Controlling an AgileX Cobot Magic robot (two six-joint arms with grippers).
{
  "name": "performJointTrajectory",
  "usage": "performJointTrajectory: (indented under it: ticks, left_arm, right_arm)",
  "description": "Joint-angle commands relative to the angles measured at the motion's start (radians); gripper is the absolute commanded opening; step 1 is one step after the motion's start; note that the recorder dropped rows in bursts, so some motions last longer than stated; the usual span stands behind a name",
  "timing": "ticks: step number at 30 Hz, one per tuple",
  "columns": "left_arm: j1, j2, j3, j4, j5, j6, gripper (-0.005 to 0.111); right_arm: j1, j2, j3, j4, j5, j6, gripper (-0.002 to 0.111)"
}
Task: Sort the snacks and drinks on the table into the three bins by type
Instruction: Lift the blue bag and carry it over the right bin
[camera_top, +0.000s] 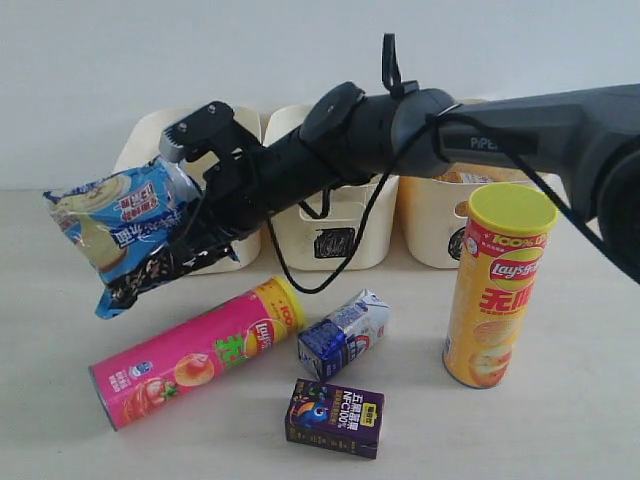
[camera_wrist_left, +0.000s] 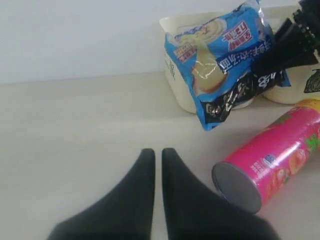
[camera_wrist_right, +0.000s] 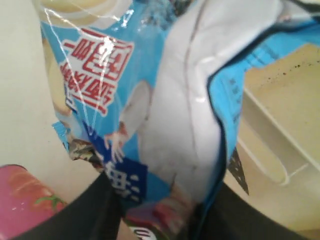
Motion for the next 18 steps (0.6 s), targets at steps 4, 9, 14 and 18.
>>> performJointTrajectory:
  ticks: [4, 9, 14, 18]
  left_arm:
    - [-0.002, -0.004, -0.003, 0.0, 0.0, -0.009, 0.004]
    - [-0.002, -0.004, -0.003, 0.0, 0.0, -0.009, 0.004]
    - [-0.002, -0.004, -0.003, 0.0, 0.0, -0.009, 0.004]
    - [-0.002, -0.004, -0.003, 0.0, 0.0, -0.009, 0.004]
  right_arm:
    - [-0.001, -0.102, -0.005, -0.012, 0.0, 0.101, 0.001]
    - [-0.001, -0.171, -0.003, -0.103, -0.011, 0.251, 0.001]
    - [-0.001, -0.234, -0.003, -0.329, -0.025, 0.5, 0.001]
    - [-0.001, -0.279, 0.014, -0.5, -0.039, 0.651, 0.001]
